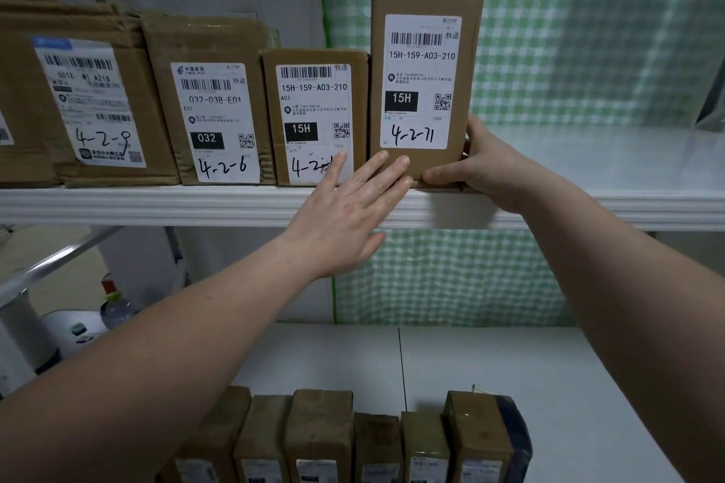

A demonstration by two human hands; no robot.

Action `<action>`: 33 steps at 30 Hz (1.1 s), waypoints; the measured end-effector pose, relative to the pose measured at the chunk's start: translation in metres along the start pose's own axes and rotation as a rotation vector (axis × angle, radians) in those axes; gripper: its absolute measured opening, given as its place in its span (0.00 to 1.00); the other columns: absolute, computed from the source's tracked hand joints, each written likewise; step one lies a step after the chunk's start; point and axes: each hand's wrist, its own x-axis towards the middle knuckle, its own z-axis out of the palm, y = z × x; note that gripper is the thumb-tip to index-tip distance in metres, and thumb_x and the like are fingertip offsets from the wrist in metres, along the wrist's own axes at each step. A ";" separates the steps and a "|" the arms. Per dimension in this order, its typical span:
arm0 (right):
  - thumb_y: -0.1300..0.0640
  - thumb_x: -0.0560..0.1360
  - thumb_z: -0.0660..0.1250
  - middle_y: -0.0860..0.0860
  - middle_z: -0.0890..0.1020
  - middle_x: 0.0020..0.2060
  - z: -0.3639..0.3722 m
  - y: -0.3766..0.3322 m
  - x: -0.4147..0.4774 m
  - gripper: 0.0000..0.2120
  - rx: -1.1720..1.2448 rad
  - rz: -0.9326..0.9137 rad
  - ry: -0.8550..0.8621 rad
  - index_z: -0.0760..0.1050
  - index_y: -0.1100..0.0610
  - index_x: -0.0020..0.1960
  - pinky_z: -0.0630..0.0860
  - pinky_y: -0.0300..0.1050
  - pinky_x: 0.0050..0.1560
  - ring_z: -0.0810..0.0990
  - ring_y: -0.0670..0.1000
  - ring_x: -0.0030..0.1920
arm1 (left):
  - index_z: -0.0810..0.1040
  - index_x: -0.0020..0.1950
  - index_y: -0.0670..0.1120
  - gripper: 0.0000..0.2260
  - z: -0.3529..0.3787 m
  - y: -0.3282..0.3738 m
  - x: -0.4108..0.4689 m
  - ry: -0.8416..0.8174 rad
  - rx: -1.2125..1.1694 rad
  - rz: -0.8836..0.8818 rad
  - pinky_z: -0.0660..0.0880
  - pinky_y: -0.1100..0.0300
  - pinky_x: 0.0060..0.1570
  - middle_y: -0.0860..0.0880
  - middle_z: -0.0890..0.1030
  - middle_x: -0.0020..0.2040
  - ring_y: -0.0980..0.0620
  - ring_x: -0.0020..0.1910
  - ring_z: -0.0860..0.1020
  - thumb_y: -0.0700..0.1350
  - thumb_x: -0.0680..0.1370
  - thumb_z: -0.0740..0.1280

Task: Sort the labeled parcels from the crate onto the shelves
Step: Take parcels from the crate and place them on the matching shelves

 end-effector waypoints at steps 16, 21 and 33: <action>0.53 0.77 0.65 0.42 0.77 0.34 0.019 0.013 -0.029 0.08 -0.015 -0.256 0.801 0.78 0.55 0.53 0.70 0.31 0.41 0.75 0.35 0.33 | 0.80 0.47 0.39 0.09 -0.032 0.024 -0.010 0.306 -0.380 -0.210 0.74 0.53 0.31 0.42 0.79 0.46 0.43 0.41 0.77 0.39 0.72 0.63; 0.58 0.77 0.64 0.45 0.77 0.30 0.053 0.027 -0.058 0.07 -0.043 -0.380 0.630 0.76 0.54 0.40 0.69 0.37 0.36 0.73 0.43 0.32 | 0.80 0.55 0.44 0.10 -0.044 0.045 -0.040 0.045 -0.567 -0.465 0.74 0.56 0.39 0.49 0.78 0.47 0.49 0.44 0.77 0.42 0.77 0.62; 0.50 0.76 0.68 0.49 0.83 0.45 0.150 0.017 -0.133 0.11 -0.459 -0.122 -0.415 0.82 0.54 0.54 0.76 0.43 0.49 0.80 0.48 0.46 | 0.80 0.61 0.48 0.13 -0.089 0.059 -0.166 -0.372 -0.777 -0.770 0.72 0.63 0.44 0.53 0.80 0.46 0.56 0.44 0.78 0.45 0.78 0.65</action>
